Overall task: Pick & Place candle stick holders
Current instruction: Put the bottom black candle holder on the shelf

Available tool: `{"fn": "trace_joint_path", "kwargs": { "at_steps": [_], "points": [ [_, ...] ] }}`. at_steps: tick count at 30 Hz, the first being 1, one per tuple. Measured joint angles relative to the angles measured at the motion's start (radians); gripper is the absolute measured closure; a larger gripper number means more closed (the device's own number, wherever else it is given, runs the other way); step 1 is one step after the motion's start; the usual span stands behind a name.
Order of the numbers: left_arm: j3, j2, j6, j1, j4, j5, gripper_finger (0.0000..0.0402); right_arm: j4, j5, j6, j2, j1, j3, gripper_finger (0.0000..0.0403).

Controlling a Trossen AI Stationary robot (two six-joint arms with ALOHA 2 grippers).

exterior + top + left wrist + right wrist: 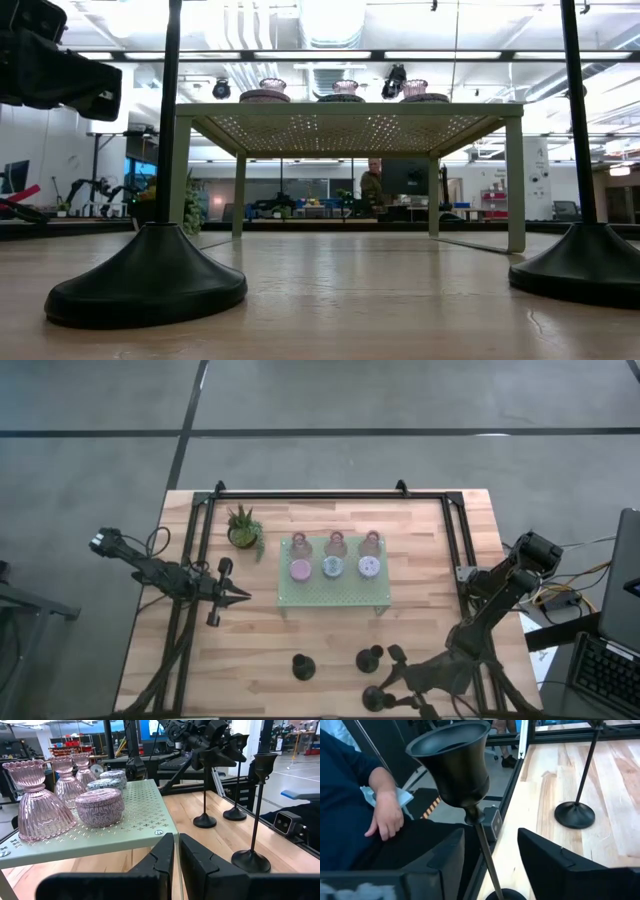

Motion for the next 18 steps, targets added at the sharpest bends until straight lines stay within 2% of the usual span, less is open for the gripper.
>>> {"fn": "trace_joint_path", "kwargs": {
  "at_steps": [18],
  "points": [
    [0.000,0.000,0.000,0.000,0.004,0.000,0.0369,0.004,0.002,-0.059,-0.004,0.000,0.000,0.0386]
  ]
}}
